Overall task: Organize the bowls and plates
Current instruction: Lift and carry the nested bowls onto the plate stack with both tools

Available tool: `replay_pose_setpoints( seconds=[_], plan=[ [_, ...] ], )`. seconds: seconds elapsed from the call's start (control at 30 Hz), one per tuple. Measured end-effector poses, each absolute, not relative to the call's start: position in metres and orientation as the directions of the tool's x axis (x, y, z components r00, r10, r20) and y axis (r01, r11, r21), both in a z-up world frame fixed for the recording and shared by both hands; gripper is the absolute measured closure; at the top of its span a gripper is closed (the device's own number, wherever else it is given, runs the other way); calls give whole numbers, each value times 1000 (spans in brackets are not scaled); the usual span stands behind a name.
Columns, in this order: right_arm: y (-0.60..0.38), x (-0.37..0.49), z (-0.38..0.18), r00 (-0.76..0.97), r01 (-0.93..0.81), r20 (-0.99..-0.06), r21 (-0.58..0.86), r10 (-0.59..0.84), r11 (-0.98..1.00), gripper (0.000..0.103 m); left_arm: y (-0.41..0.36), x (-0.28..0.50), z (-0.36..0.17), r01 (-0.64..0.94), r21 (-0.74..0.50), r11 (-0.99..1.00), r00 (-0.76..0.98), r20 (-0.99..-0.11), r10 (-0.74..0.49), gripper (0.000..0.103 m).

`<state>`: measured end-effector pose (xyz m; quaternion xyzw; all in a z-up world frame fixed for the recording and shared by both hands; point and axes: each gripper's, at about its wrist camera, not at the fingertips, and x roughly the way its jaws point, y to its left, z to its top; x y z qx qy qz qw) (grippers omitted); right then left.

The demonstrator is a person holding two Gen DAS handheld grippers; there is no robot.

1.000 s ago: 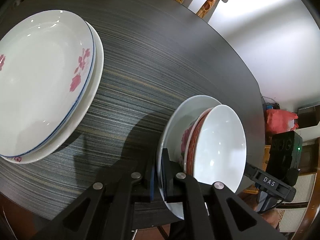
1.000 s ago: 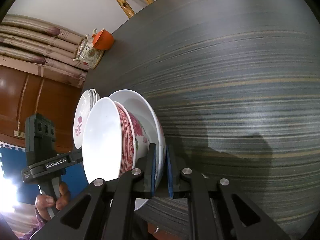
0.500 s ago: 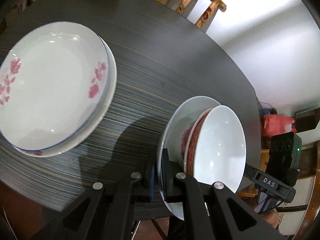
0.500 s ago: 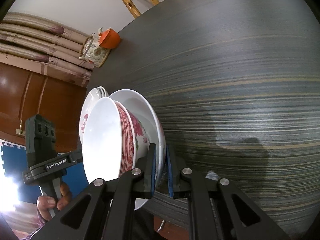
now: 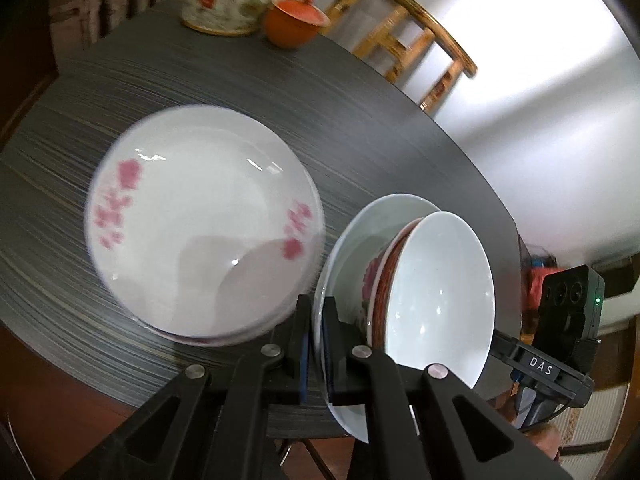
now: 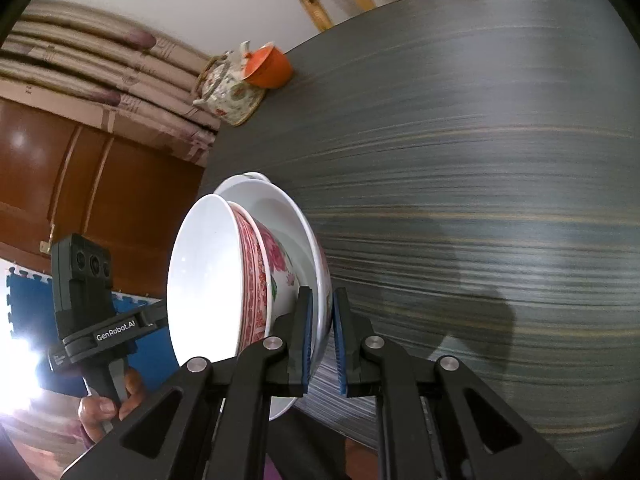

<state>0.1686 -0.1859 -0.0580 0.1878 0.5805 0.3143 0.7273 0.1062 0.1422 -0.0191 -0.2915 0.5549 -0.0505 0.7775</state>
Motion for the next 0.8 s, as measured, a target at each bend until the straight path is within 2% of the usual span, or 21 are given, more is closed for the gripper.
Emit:
replay_pose_setpoints(
  seconds=[0.43, 0.8],
  plan=[
    [-81, 202, -50, 33, -314, -717, 654, 697, 688, 90, 217, 111, -19, -359, -483, 799, 436, -843, -314, 99],
    [-35, 224, -76, -26, -330, -719, 662, 694, 673, 90, 238, 113, -43, -394, -477, 786, 433, -850, -299, 99]
  ],
)
